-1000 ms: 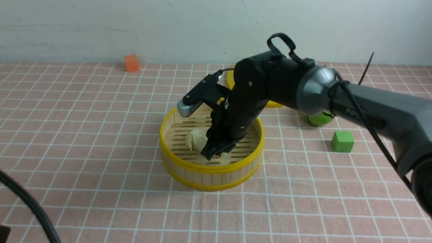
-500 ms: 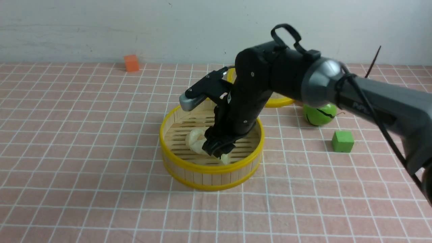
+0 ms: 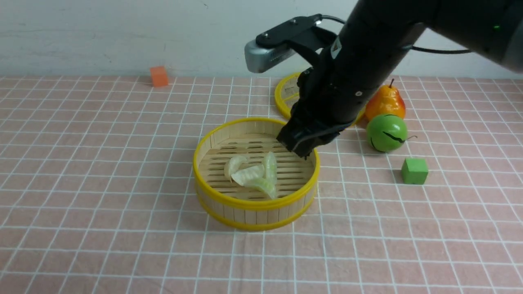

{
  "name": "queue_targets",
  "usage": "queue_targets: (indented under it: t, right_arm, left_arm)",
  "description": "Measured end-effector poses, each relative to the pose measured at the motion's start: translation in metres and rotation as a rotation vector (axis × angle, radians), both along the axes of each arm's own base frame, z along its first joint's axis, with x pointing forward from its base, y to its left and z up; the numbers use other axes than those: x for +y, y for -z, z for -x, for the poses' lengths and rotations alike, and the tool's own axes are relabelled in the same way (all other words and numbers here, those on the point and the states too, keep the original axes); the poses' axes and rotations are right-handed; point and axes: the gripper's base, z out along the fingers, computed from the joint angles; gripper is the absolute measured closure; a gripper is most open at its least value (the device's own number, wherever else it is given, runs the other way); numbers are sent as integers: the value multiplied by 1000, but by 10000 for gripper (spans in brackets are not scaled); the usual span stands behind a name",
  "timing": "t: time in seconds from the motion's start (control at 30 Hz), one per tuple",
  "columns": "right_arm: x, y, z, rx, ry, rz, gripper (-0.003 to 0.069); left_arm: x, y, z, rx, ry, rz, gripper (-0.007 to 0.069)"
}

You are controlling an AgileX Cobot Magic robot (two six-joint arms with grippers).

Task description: Put the dumplings into the steamer on the table with the pink tablecloth.

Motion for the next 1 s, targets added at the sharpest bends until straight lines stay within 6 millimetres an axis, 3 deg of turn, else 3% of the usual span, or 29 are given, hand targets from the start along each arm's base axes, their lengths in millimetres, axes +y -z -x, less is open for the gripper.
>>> queue_targets:
  t: [0.13,0.17,0.2,0.27,0.33,0.5,0.7,1.0]
  right_arm:
    - [-25,-14,39,-55,12,-70,679]
    - [-27,-11,42,-51,14,-67,679]
    - [-38,-14,57,-101,24,-101,679]
    - [-46,-15,67,-133,31,-122,679]
    - [-65,-21,94,-225,49,-194,678]
    - [-97,-18,138,-370,91,-318,676]
    - [-121,-14,170,-477,112,-398,671]
    - [-131,-14,187,-480,99,-402,667]
  left_arm:
    - [0,0,0,-1,0,0,630]
    - [0,0,0,-1,0,0,630]
    - [0,0,0,-1,0,0,630]
    - [0,0,0,-1,0,0,628]
    - [0,0,0,-1,0,0,625]
    - [0,0,0,-1,0,0,621]
    - [0,0,0,-1,0,0,614]
    - [0,0,0,-1,0,0,607]
